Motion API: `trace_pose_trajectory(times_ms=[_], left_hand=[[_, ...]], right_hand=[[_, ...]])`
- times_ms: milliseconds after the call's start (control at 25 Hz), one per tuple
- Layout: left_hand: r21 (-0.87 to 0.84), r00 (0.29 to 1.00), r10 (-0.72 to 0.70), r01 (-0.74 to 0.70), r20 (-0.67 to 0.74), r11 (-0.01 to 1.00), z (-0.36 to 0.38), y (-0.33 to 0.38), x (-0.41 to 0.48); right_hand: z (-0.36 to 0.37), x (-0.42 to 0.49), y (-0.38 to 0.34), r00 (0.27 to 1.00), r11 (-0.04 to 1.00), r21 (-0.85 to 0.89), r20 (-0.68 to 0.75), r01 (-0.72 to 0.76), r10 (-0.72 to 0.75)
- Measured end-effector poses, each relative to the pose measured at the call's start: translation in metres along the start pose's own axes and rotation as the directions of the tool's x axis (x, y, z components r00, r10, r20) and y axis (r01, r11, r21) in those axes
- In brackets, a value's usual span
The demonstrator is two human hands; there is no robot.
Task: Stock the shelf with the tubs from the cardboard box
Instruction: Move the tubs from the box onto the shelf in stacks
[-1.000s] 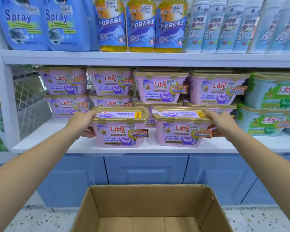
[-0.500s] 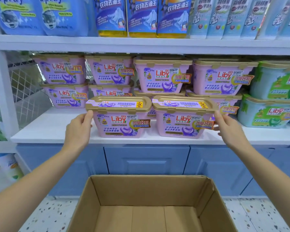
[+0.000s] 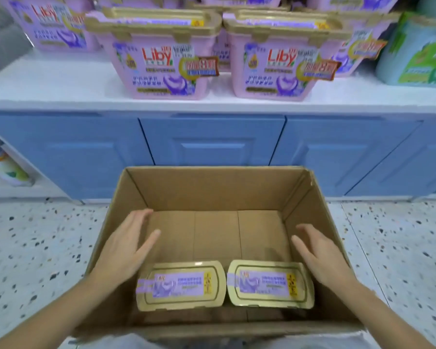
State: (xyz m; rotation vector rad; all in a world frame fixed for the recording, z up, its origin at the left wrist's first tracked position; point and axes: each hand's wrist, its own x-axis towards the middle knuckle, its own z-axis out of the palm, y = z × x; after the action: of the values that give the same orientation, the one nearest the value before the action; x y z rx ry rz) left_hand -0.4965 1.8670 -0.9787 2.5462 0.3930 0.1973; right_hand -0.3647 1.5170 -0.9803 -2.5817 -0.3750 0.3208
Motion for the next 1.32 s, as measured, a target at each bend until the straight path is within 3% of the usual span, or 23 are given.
trace_pose_trajectory(times_ms=[160,400,520,640,720,840,920,1160,1320], left_hand=[[0.177,0.920,-0.292,0.252,0.260,0.951,0.032,-0.022,-0.029],[0.307,0.703,-0.575,0.487,0.418,0.818,0.045,-0.038,-0.030],[0.209,0.530,-0.680,0.690,0.507,0.693,0.051,-0.042,-0.033],[0.074,0.385,-0.655,0.826,0.650,0.559,0.059,-0.047,-0.038],[-0.009,0.416,-0.630,0.839,0.656,0.545,0.060,-0.049,-0.038],[-0.100,0.588,-0.634,0.768,0.503,0.633,0.061,-0.054,-0.038],[-0.138,0.649,-0.629,0.735,0.428,0.664,0.062,-0.055,-0.038],[-0.261,0.574,-0.694,0.818,0.434,0.513,0.065,-0.053,-0.033],[-0.278,0.592,-0.670,0.805,0.448,0.525,0.064,-0.055,-0.033]], right_hand=[[0.035,-0.005,0.023,0.960,0.969,-0.163,0.181,-0.185,0.214],[0.052,0.004,0.033,0.823,0.896,-0.283,0.368,-0.343,0.432],[0.054,0.004,0.031,0.767,0.855,-0.396,0.412,-0.335,0.492],[0.051,0.007,0.029,0.748,0.856,-0.397,0.442,-0.332,0.495],[0.055,0.006,0.038,0.764,0.875,-0.247,0.427,-0.416,0.484],[0.062,0.003,0.047,0.846,0.880,0.085,0.330,-0.468,0.419],[0.062,0.004,0.047,0.876,0.847,0.248,0.240,-0.471,0.417],[0.067,0.006,0.053,0.867,0.894,0.147,0.353,-0.424,0.353],[0.064,0.007,0.051,0.849,0.872,0.159,0.362,-0.464,0.385]])
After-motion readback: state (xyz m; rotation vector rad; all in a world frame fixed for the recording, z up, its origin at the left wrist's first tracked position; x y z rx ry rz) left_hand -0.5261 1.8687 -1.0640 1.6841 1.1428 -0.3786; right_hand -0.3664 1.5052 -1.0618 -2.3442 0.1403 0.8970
